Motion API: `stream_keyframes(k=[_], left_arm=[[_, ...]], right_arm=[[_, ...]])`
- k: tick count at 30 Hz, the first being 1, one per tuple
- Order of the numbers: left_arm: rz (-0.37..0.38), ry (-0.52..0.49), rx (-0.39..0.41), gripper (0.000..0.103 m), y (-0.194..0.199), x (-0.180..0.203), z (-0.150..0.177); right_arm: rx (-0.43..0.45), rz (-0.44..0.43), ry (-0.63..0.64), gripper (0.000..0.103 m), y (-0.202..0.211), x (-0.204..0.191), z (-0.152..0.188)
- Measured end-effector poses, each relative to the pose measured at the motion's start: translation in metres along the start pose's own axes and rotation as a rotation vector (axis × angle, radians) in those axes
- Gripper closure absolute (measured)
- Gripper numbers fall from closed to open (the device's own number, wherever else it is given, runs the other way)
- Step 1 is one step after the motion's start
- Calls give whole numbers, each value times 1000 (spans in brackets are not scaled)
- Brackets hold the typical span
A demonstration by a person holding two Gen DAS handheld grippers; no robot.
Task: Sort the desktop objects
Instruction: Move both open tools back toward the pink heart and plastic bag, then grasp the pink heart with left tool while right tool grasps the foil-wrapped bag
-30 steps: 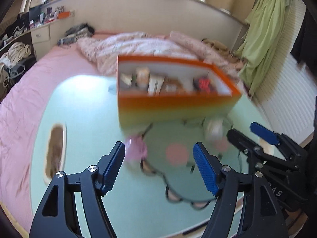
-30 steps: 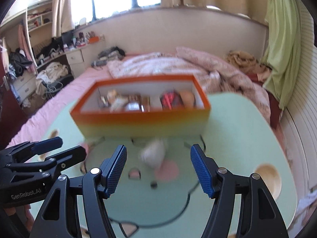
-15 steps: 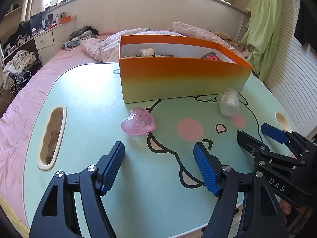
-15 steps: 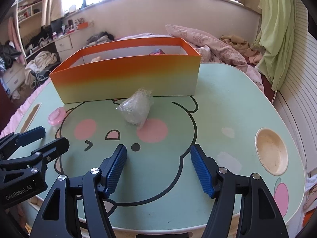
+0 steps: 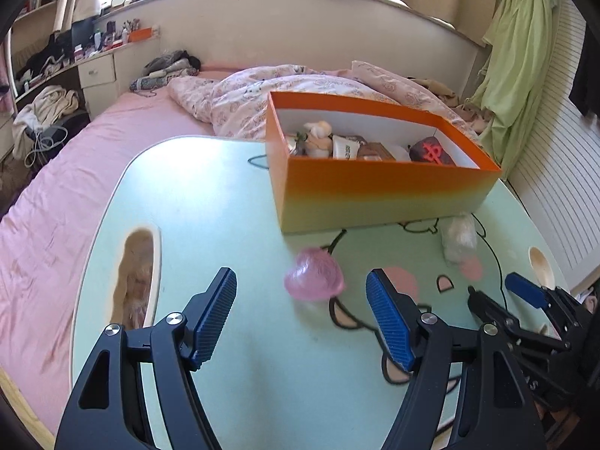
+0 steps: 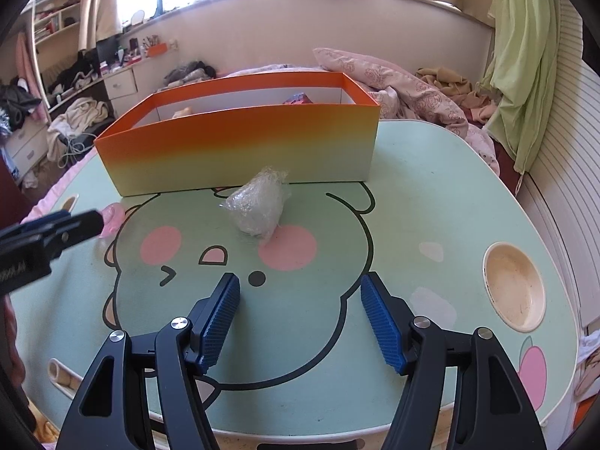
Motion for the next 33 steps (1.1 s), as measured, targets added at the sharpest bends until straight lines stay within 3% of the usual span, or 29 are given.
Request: stream_keyframes(k=[1, 2, 3, 7, 9, 19, 20, 21, 23, 24, 31, 32, 33], left_arm=[[7, -2, -3, 32, -3, 0, -2], [14, -4, -13, 40, -8, 1, -2], [19, -8, -21, 59, -12, 3, -3], [19, -20, -6, 79, -10, 4, -7], [12, -20, 15, 102, 0, 1, -8], [11, 13, -10, 102, 2, -11, 1], [7, 19, -4, 94, 2, -12, 1], [5, 25, 3, 77, 3, -13, -1], [24, 44, 22, 53, 2, -14, -6], [35, 52, 27, 45, 1, -14, -8], [61, -36, -66, 45, -30, 3, -13], [65, -67, -67, 64, -31, 6, -13], [68, -92, -69, 64, -32, 10, -13]], right_arm=[[0, 0, 0, 36, 0, 0, -1], [-1, -1, 0, 36, 0, 0, -1], [0, -1, 2, 36, -1, 1, -2], [9, 5, -11, 37, 0, 1, -3], [4, -16, -26, 39, 3, 0, -6], [27, -58, -8, 39, 5, -24, -42], [26, -62, -9, 39, 5, -24, -43], [26, -65, -10, 39, 5, -25, -44], [25, -68, -13, 39, 4, -26, -44], [23, -66, -14, 39, 3, -26, -44], [-5, -66, -23, 39, -7, -25, -44], [-9, -65, -21, 39, -8, -26, -44], [-13, -62, -19, 39, -9, -27, -46]])
Point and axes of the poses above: each gripper's, at about its wrist camera, not at the fingertips, and y roughly against the way its jaws point, x to its right, z to its underside, the point moved 6 cm from there along -y, roughly the way its jaws point, and after that the axes turned 13 degrees about -y, right-handed, at the moved point
